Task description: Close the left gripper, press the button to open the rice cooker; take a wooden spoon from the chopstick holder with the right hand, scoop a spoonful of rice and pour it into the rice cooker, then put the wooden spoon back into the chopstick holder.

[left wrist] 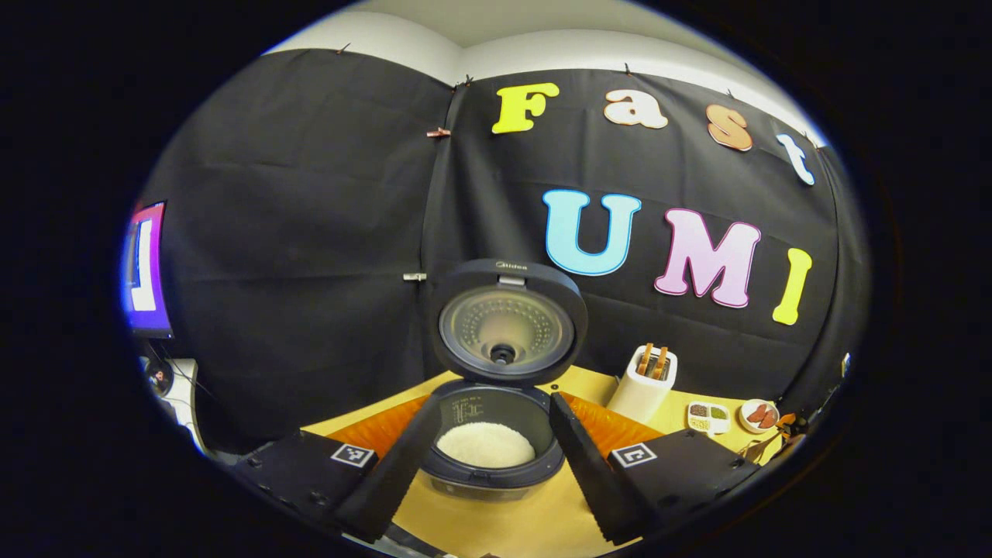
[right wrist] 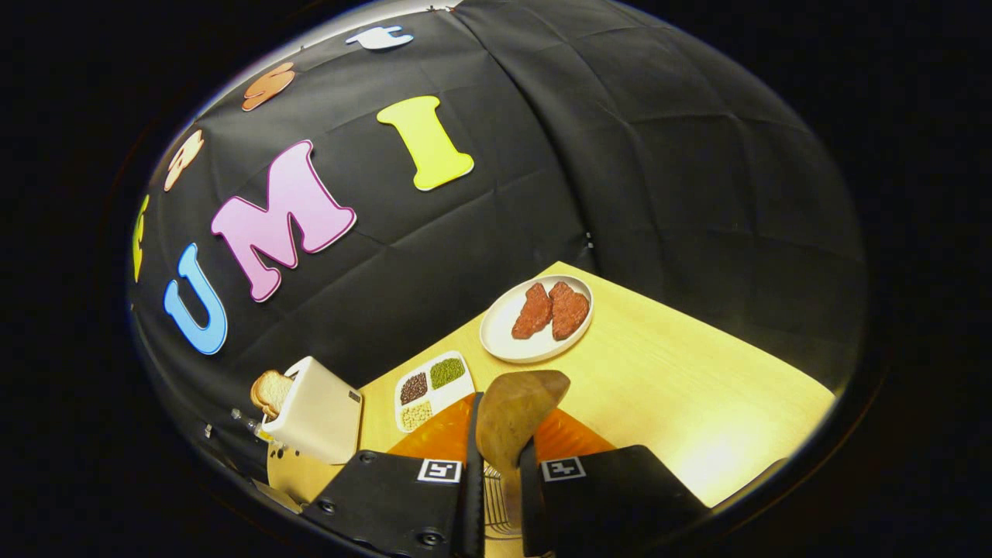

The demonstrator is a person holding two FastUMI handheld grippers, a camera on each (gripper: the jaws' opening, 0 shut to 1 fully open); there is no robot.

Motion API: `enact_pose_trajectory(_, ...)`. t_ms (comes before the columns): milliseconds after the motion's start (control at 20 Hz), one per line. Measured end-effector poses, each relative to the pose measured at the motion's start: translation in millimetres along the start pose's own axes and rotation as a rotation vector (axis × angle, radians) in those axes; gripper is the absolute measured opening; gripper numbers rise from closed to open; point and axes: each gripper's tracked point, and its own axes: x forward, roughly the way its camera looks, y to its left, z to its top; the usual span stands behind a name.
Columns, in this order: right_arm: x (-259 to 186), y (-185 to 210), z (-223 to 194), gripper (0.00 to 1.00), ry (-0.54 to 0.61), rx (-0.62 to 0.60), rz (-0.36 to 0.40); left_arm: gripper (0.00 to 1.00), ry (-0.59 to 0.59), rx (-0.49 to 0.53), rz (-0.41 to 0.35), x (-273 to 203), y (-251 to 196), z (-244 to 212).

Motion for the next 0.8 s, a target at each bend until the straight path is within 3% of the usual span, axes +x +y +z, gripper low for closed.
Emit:
enact_pose_trajectory(100, -2.1, 3.0, 3.4, 0.25, -0.014, -0.012, 0.003, 0.95, -0.055, 0.061, -0.007, 4.1, -1.3, 19.9)
enact_pose_trajectory(150, -4.4, 6.7, 5.5, 0.15, -0.021, -0.014, 0.011, 0.95, -0.086, 0.086, -0.02, 5.4, -3.9, 31.2)
enact_pose_trajectory(200, -10.8, 9.9, 5.7, 0.31, -0.02, -0.012, 0.014, 0.95, -0.126, 0.11, -0.036, 8.1, -6.4, 44.7)
enact_pose_trajectory(250, -17.2, 12.7, 5.5, 0.38, -0.019, -0.012, 0.021, 0.95, -0.158, 0.122, -0.051, 11.5, -9.3, 55.4)
enact_pose_trajectory(400, -35.4, 7.7, 7.8, 1.0, -0.031, -0.07, -0.003, 0.94, -0.243, 0.166, -0.081, 31.3, -9.9, 87.1)
enact_pose_trajectory(800, -136.1, -10.8, 14.6, 0.98, -0.116, -0.316, -0.037, 0.99, -0.4, 0.145, -0.175, 109.1, -8.7, 138.7)
